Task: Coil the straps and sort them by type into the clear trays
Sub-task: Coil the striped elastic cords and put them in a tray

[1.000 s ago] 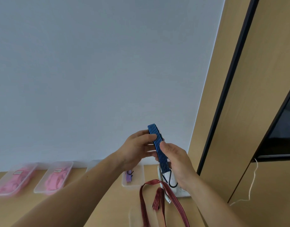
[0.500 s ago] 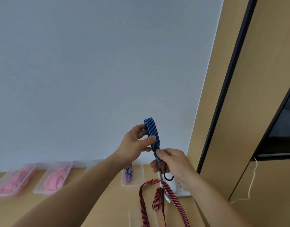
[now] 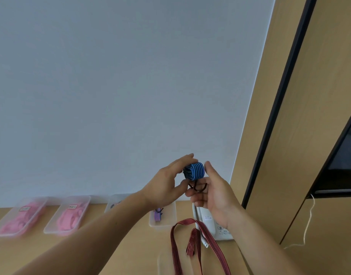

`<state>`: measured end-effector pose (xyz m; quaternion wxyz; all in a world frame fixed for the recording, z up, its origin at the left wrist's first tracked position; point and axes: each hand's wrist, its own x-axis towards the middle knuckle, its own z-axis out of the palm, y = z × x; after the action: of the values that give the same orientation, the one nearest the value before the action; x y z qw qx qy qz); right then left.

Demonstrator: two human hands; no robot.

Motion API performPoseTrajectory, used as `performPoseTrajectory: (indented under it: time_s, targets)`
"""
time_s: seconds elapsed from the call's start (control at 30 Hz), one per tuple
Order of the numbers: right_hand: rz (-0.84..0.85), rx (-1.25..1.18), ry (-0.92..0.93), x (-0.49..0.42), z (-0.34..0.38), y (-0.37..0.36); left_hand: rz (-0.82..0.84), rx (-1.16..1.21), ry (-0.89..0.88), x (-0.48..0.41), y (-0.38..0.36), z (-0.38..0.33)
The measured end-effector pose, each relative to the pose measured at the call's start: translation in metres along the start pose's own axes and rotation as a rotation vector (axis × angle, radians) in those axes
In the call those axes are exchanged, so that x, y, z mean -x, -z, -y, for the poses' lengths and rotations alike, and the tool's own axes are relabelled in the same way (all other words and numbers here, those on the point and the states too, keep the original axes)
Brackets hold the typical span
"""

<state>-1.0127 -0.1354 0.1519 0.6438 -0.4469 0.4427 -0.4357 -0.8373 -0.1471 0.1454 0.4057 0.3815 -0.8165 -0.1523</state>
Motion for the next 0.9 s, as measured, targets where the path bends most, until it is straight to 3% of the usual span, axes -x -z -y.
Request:
performPoseTrajectory:
  time_s: [0.1, 0.17, 0.27, 0.43, 0.53, 0.63, 0.73, 0.9]
  targets:
    - [-0.046, -0.006, 0.056, -0.002, 0.002, 0.005, 0.091, 0.032, 0.010, 0.004, 0.002, -0.003]
    - [-0.061, 0.006, 0.089, -0.002, 0.002, 0.007, 0.101, 0.199, 0.114, 0.004, 0.002, -0.009]
    - [-0.157, 0.141, 0.184, -0.002, 0.000, 0.006, 0.004, 0.626, 0.318, -0.002, 0.002, -0.017]
    - [-0.310, 0.463, 0.388, -0.006, -0.003, 0.006, -0.160, 0.696, 0.435, -0.011, -0.006, -0.017]
    - [-0.306, 0.694, 0.498, -0.007, -0.007, 0.010, -0.241, 0.770, 0.567, -0.019, -0.014, -0.016]
    - [-0.288, 0.895, 0.587, -0.008, -0.014, 0.014, -0.141, 0.839, 0.635, -0.022, -0.020, -0.015]
    - [-0.275, 1.027, 0.642, -0.012, -0.021, 0.019, -0.150, 0.897, 0.666, -0.021, -0.028, -0.010]
    - [-0.140, 0.884, 0.590, -0.015, -0.024, 0.034, -0.191, 1.030, 0.729, -0.015, -0.041, -0.001]
